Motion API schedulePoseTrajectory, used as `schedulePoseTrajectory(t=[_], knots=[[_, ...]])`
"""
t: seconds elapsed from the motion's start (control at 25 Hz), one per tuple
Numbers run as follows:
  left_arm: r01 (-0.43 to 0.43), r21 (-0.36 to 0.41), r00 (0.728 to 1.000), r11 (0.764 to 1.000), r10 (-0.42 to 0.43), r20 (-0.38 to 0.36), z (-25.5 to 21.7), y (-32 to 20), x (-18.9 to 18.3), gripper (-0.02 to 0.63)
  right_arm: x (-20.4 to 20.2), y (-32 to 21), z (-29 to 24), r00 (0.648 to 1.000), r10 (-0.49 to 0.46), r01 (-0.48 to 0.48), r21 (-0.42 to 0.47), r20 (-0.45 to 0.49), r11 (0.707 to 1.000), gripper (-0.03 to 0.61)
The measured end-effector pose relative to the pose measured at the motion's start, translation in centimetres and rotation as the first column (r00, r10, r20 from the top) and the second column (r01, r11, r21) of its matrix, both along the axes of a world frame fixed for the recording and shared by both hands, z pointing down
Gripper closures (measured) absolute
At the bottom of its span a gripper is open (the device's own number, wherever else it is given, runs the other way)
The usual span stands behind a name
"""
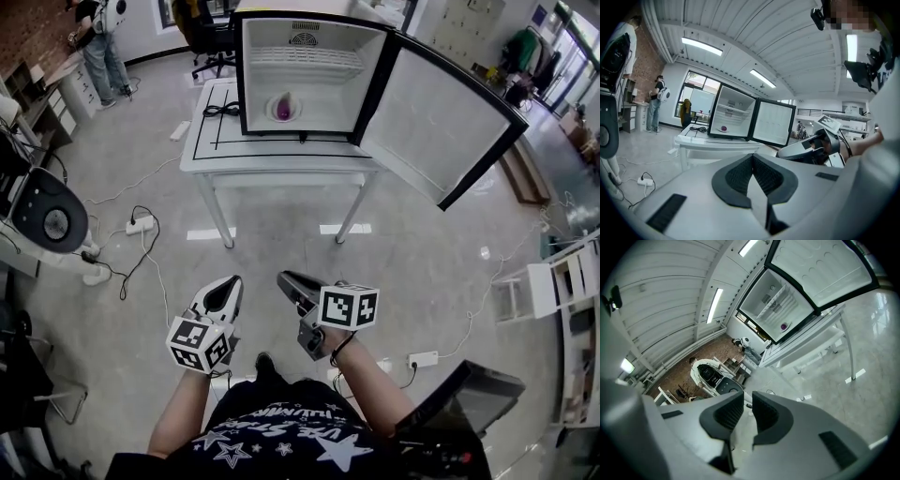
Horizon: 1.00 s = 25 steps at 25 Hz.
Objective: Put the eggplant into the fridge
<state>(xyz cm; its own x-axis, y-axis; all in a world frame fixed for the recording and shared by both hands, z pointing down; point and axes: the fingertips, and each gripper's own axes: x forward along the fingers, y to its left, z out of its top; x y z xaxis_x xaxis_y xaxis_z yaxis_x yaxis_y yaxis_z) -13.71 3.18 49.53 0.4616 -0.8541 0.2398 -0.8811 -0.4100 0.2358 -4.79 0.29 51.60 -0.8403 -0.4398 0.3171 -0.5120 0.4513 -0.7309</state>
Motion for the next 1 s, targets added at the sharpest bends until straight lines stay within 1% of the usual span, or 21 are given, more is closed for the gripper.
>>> schedulePoseTrajectory(t=[0.24, 0.36, 0.4, 0.44, 0.6, 0.68, 0.76, 1.0], knots=[[-0.021, -0.011, 1.0, 1.0, 0.021, 0.01, -0.6, 2.5, 4.5, 0.604, 4.2, 2.7, 0.1, 1.0, 0.002, -0.002, -0.017, -0.012, 1.0, 0.517], [-0.033, -0.01, 0.999, 0.999, 0.033, 0.014, -0.9, 3.8, 6.5, 0.604, 5.9, 3.8, -0.2, 1.0, 0.004, -0.004, -0.012, -0.018, 1.0, 0.517], [-0.037, -0.006, 0.999, 0.999, 0.037, 0.018, -1.1, 4.2, 7.1, 0.604, 6.4, 4.1, -0.2, 1.0, 0.007, -0.007, -0.008, -0.019, 1.0, 0.533], [-0.039, -0.002, 0.999, 0.999, 0.039, 0.022, -1.2, 4.5, 7.5, 0.604, 6.7, 4.4, -0.3, 1.0, 0.008, -0.008, -0.006, -0.018, 1.0, 0.537], [-0.036, 0.012, 0.999, 0.999, 0.035, 0.035, -1.5, 6.0, 8.8, 0.604, 7.7, 5.8, -0.2, 1.0, -0.002, 0.002, -0.001, -0.017, 1.0, 0.537], [-0.03, 0.01, 0.999, 1.0, 0.03, 0.034, -1.3, 6.9, 9.3, 0.604, 8.0, 6.7, -0.1, 1.0, -0.009, 0.009, -0.005, -0.006, 1.0, 0.571], [-0.023, 0.007, 0.999, 1.0, 0.023, 0.034, -1.2, 7.5, 9.6, 0.604, 8.3, 7.4, -0.2, 1.0, -0.017, 0.017, -0.011, 0.015, 1.0, 0.571], [-0.007, -0.003, 0.999, 1.0, 0.007, 0.033, -1.0, 8.9, 10.7, 0.604, 9.7, 8.8, -0.1, 1.0, -0.03, 0.03, -0.007, 0.005, 1.0, 0.571]])
